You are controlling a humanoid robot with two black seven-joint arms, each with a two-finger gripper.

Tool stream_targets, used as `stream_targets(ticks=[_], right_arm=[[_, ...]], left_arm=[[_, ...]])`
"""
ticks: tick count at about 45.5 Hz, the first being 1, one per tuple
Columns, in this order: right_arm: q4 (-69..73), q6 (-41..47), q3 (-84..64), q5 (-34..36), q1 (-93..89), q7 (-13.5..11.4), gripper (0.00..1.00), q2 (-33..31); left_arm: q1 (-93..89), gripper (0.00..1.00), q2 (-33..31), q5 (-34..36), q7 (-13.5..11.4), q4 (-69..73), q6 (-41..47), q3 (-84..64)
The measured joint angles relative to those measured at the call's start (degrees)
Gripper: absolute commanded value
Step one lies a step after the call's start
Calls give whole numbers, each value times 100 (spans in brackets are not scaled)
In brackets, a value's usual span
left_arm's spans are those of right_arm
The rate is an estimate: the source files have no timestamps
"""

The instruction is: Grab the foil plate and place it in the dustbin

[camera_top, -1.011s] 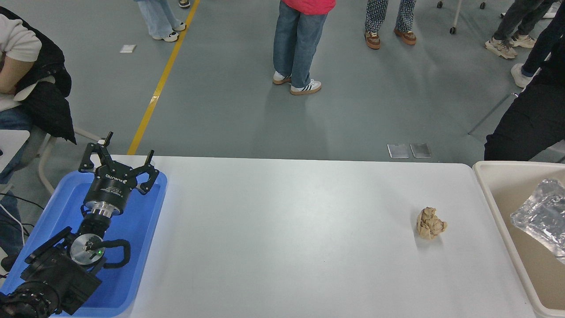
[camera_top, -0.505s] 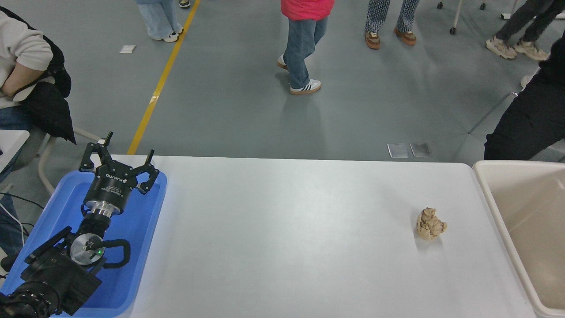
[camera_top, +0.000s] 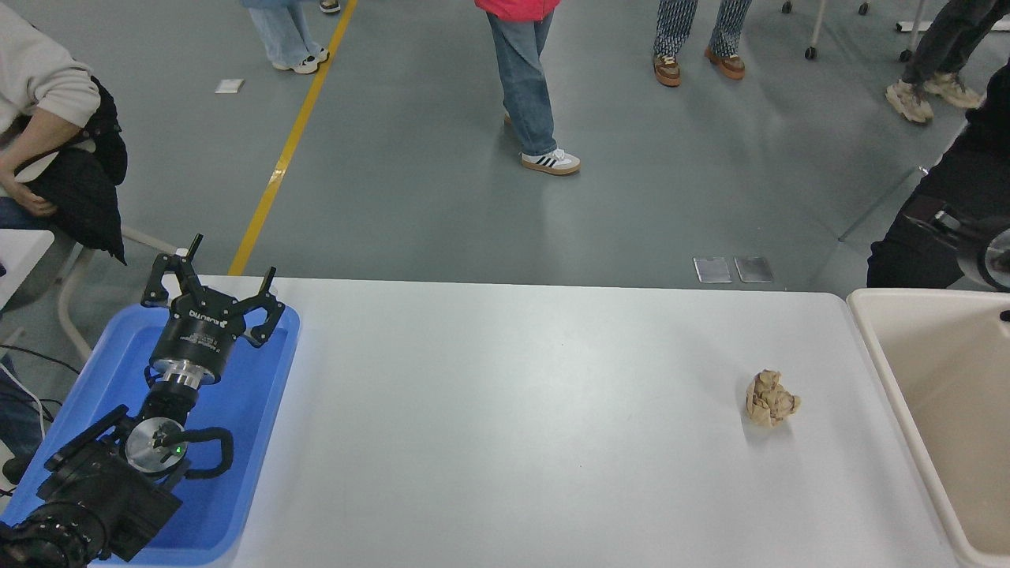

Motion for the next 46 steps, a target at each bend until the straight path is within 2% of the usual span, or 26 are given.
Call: stream_targets(ticks=[10, 22, 32, 46], right_arm=[[1066, 1584, -800, -100, 1550, -10, 100, 41], [2351, 3293, -1480, -547, 3083, -14, 100, 34], [3012, 3913, -1703, -832, 3820, -15, 100, 41], [3345, 4192, -1766, -975, 4210, -16, 100, 75]], left_arm=[[1, 100, 0, -1, 0, 3, 0, 0], [6, 100, 0, 1, -4, 4, 0, 0], [7, 100, 1, 1, -9, 4, 0, 0], [7, 100, 1, 0, -9, 3, 0, 0]])
